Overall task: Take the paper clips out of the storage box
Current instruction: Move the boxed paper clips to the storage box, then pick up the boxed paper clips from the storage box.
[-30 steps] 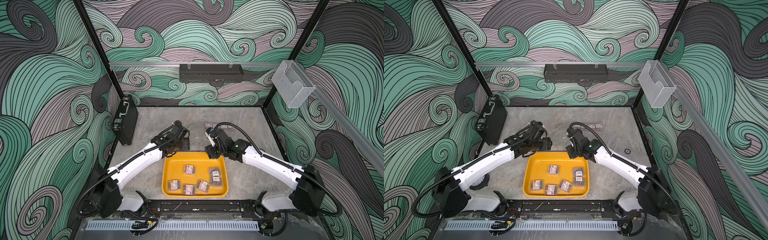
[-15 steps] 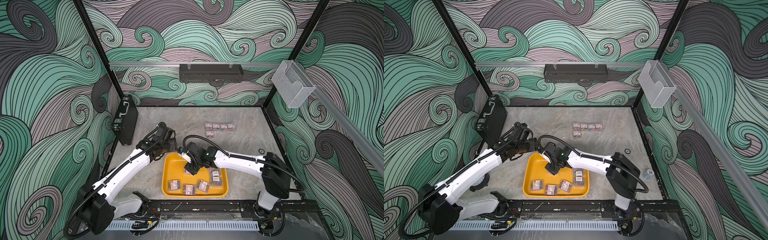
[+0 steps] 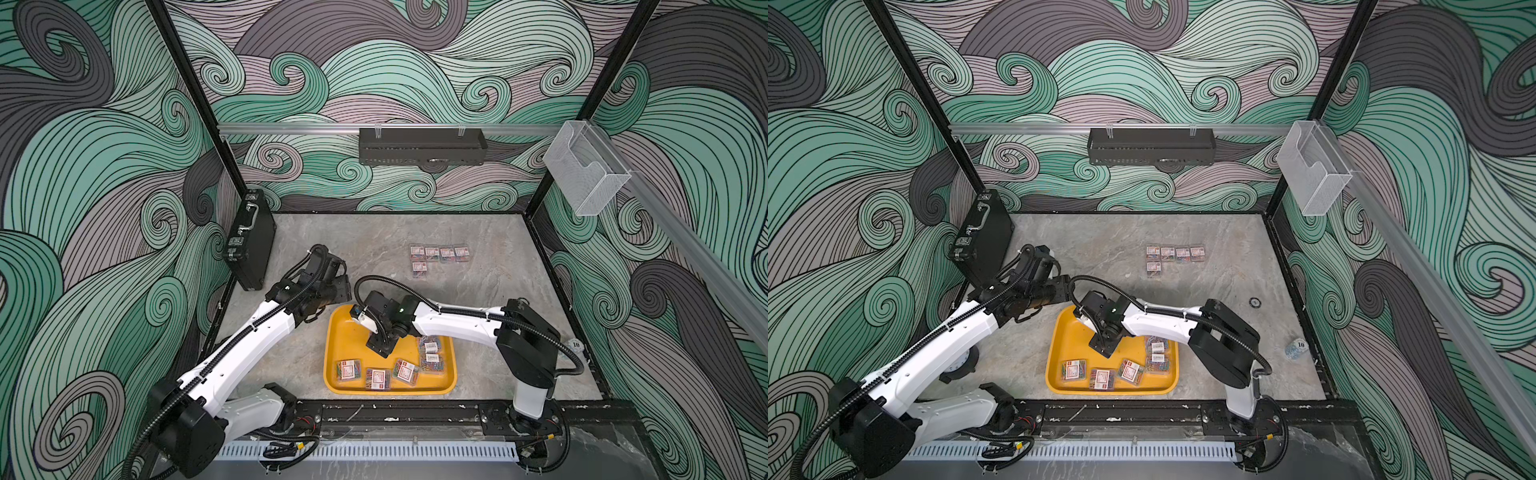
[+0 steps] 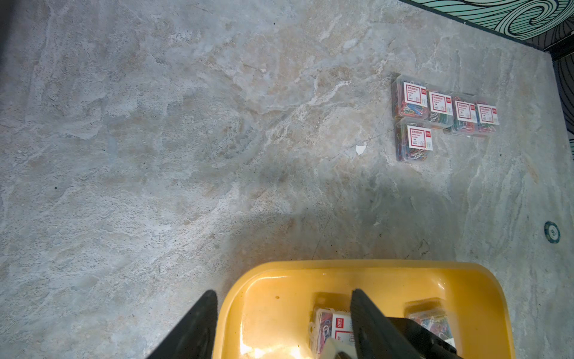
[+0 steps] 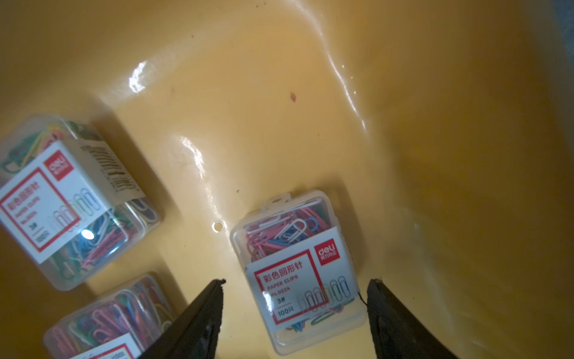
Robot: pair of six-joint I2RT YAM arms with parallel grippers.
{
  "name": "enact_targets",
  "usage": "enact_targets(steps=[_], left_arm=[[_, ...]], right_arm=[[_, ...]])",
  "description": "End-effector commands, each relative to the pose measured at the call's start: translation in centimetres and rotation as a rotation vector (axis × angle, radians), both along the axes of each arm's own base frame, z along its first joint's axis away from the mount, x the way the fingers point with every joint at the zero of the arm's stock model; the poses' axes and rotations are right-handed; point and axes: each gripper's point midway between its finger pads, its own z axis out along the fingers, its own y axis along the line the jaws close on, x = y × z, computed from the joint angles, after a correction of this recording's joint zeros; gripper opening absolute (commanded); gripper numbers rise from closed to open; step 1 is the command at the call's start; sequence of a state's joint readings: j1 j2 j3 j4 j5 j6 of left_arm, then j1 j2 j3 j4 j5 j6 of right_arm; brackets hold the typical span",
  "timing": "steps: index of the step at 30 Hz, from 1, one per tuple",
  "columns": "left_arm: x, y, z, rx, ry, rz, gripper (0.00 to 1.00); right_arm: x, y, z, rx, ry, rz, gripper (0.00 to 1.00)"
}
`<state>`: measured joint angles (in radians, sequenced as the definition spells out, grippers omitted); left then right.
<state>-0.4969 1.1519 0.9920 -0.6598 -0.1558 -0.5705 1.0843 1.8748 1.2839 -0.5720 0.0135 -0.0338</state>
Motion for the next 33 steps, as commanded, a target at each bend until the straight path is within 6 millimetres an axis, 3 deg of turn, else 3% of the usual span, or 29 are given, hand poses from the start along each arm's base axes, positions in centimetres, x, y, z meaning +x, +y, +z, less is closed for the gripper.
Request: enact_targets(steps=[1,15,21,33], left_arm=[[-0.5,0.6,-0.1,0.020,0.017,0.001,0.67],[-0.9,1.1,-0.2,0.030,0.019,0.008,0.67],[-0.9,0.9,-0.3,0.025,0.022,0.006,0.67],[-1.1,0.7,-0.3,0.015,0.034,-0.003,0.67]], right_arm=[[0.7,-0.1,0.1,-0.026,-0.030,-0.029,0.73],[3.4,-1.8,-0.3,-0.023,-0.031,-0.262,0.63],[3.5,-1.9,-0.3,0.002,0.004,-0.339,0.57],[3.4,-1.6,-1.3,-0.011,0.023,-0.336,0.66]])
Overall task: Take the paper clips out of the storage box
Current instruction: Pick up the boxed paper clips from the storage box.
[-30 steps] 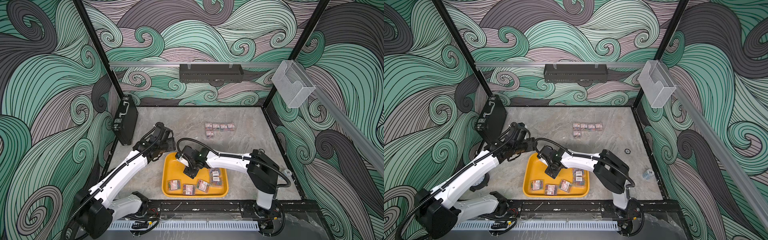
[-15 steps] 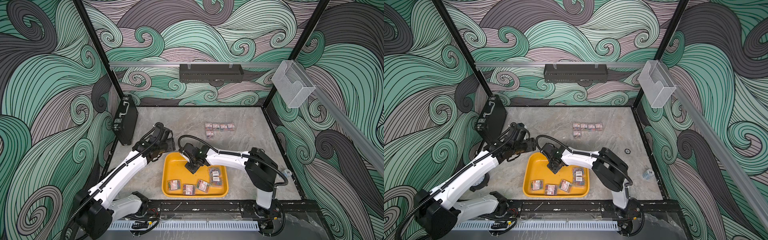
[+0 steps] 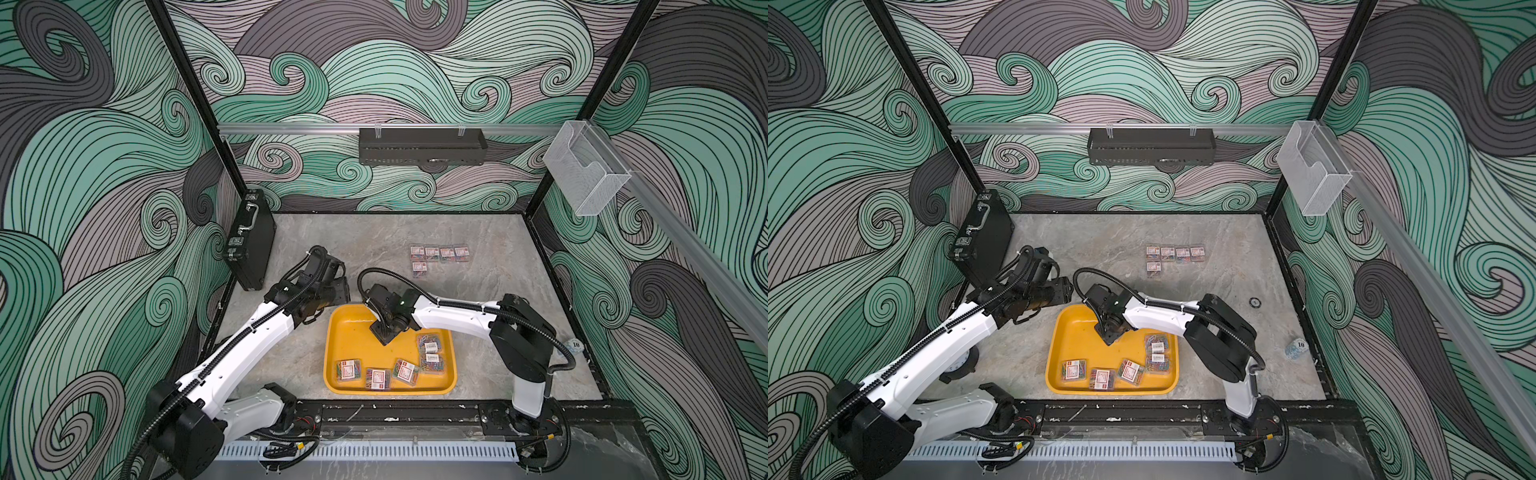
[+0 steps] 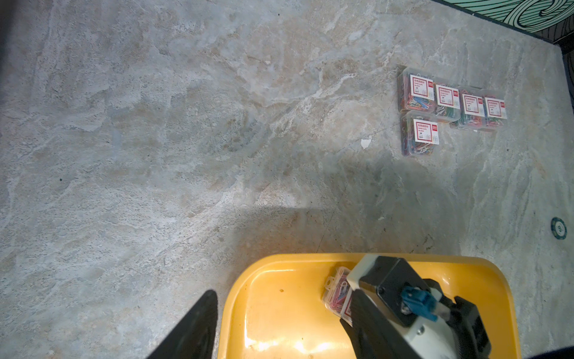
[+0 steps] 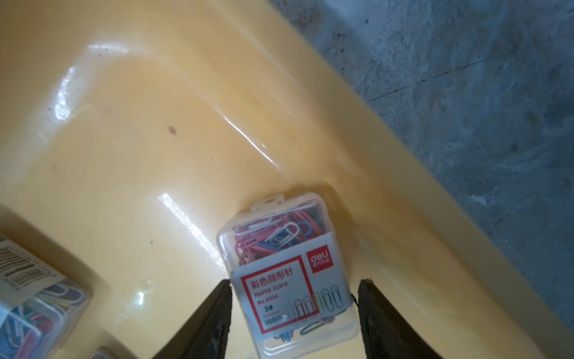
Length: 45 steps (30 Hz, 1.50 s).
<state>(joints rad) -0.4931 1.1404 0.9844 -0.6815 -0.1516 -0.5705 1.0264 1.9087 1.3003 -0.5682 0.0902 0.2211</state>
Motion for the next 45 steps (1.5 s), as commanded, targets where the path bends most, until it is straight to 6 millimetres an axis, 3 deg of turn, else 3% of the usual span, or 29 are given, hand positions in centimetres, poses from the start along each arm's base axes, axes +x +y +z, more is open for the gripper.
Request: enact_targets(steps=[1,8,14,28,36,45], left_arm=[[-0.6,0.4,0.1,0.009,0.015,-0.005,0.67],[-0.8,0.5,0.1,0.010,0.017,-0.006,0.67],[-0.9,0.6,0.2,0.012,0.016,-0.005,0.67],[-0.8,0.4,0.2,0.007,0.017,-0.009,0.67],[-0.9,0.4,0.2,0.004,0.019,-0.013,0.66],[-1.0,0.1,-0.2,0.003,0.034,-0.030,0.66]], right_arm=[[0.0,0.0,-0.6,-0.011,0.021,-0.010,0.67],[0.1,0.2,-1.2,-0.019,0.030,0.006,0.66],[-0.5,0.5,-0.2,0.016,0.039,0.043,0.55],[-0.9,-0.2,6.9,0.148,-0.060,0.085,0.53],[1.0,-1.5,10.4,0.212,-0.129,0.031,0.53],[4.6,-5.1,13.0,0.230,-0.209,-0.094,0.54]])
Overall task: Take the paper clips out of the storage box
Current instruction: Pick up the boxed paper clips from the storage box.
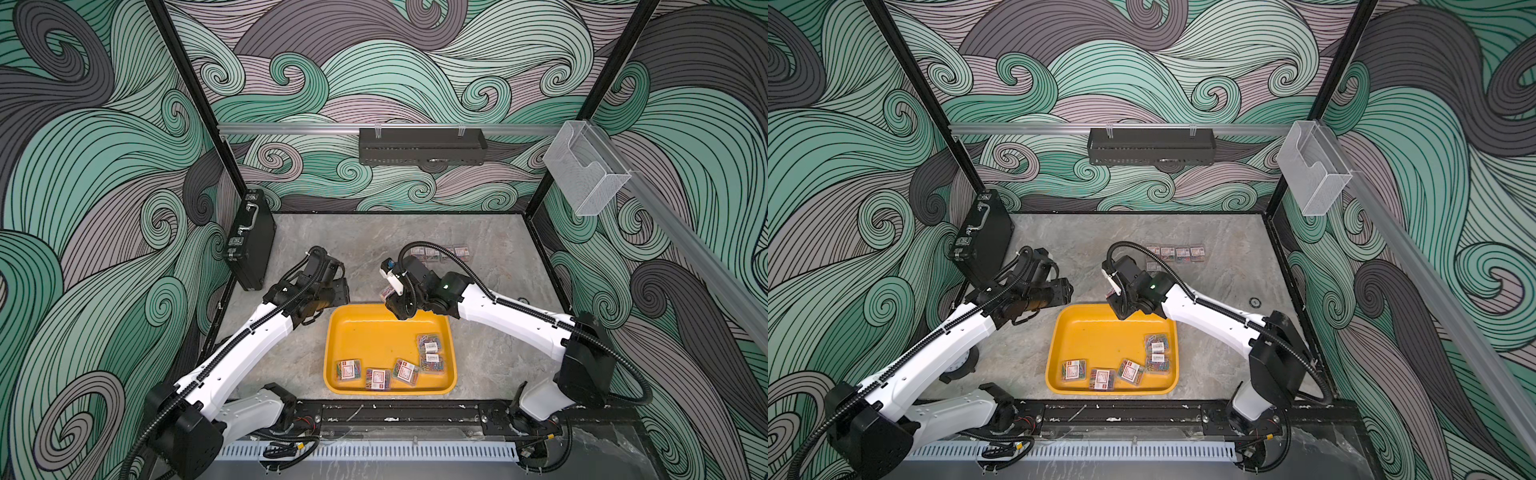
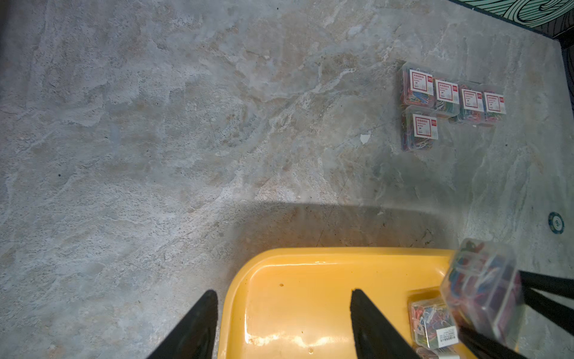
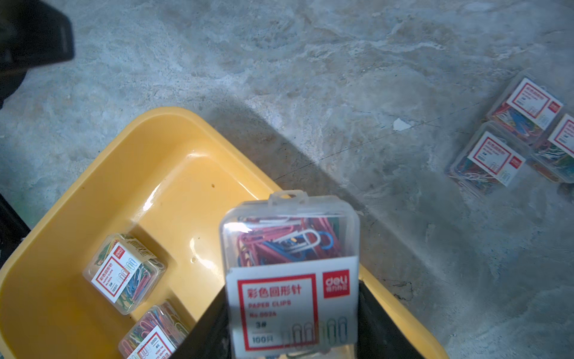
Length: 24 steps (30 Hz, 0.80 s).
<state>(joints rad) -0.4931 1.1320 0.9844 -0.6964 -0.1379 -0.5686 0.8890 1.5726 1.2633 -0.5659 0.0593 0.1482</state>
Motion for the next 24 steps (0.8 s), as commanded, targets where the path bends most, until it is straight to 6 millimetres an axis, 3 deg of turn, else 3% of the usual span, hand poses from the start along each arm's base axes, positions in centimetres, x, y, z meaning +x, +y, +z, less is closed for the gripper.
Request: enact_targets(steps=[1,13,24], left_arm=[[-0.6,0.0,-0.1,0.005,0.024,-0.025,0.66],[-0.5,-0.7,0.0,-0.019,0.025,-0.053,0.66],[-0.3,-1.1,0.0,-0.023,0.034,-0.069,0.66]], right_arm=[[1.1,-2.1,1.1,-0.004,-0.035,-0.054,0.54],[3.8,-8.3,3.8,0.001,-0.116,-0.234,0.55],[7.0,-13.6,3.3,-0.016,-0.106,-0.394,0.55]])
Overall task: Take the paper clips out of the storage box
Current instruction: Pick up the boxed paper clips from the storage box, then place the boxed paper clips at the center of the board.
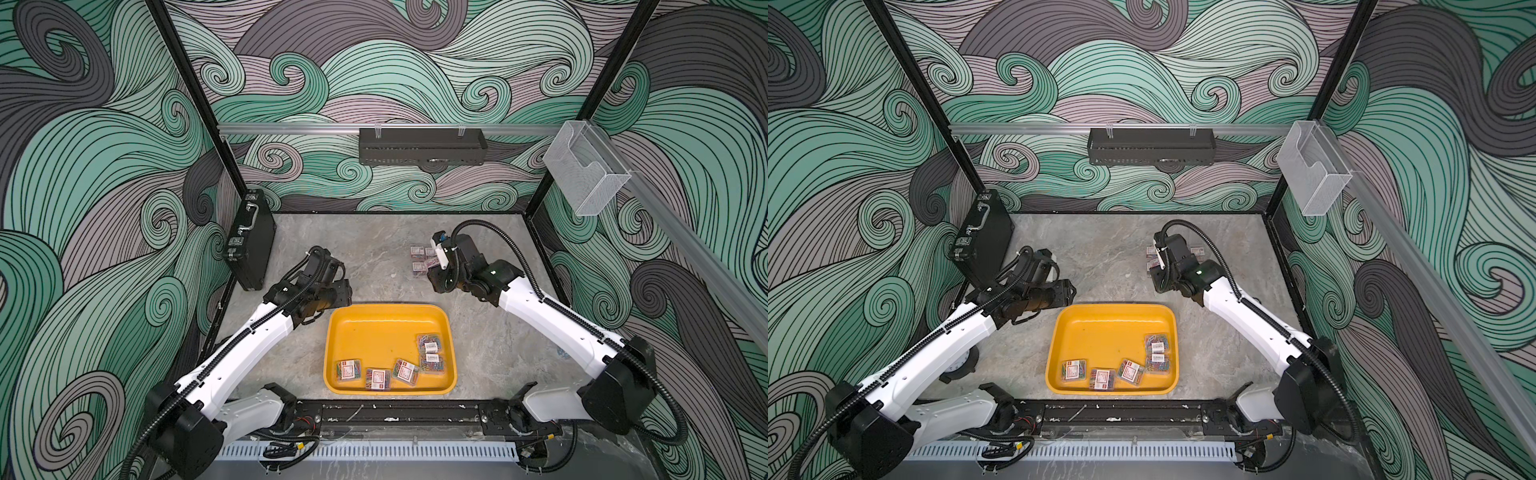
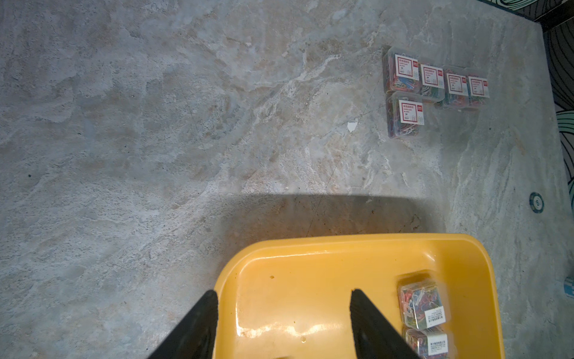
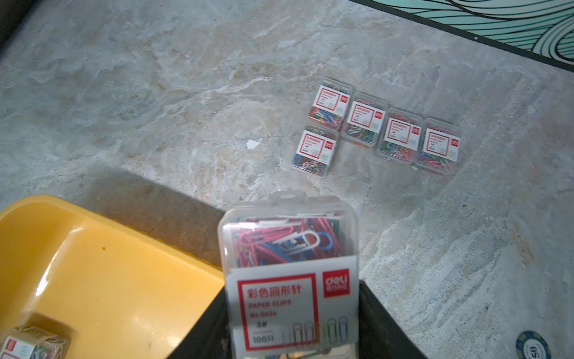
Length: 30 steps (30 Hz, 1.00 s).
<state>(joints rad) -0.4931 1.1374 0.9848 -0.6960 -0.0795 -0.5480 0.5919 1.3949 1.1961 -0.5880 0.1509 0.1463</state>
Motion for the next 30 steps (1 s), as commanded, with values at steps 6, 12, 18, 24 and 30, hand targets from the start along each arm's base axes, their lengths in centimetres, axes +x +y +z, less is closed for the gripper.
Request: enact_targets(steps=[6,12,18,24,30], left_arm=[[-0.1,-0.1,0.3,0.004,0.014,-0.020,0.66],[-0.2,0.1,0.4,0.007,0.009,-0.016,0.66],[-0.1,0.0,0.1,0.007,0.021,-0.014,0.66],[-0.5,0.2,0.1,0.010,0.021,-0.012,0.66],[-0.7,0.6,0.3,0.016,0.015,-0.004,0.66]], right_arm=[[2.4,-3.4,-1.9,-0.048,0.041,-0.110,0.55],[4.1,-4.4,-3.6,-0.091,0.070,-0.151,0.55],[6.2,-4.3,-6.1,-0.120,0.119,-0.194,0.54],[8.1,-3.6,-8.5,-0.117,0.170,-0.231,0.55],[9.7,-3.3,-10.7,-0.126,0.216,-0.261,0.56]])
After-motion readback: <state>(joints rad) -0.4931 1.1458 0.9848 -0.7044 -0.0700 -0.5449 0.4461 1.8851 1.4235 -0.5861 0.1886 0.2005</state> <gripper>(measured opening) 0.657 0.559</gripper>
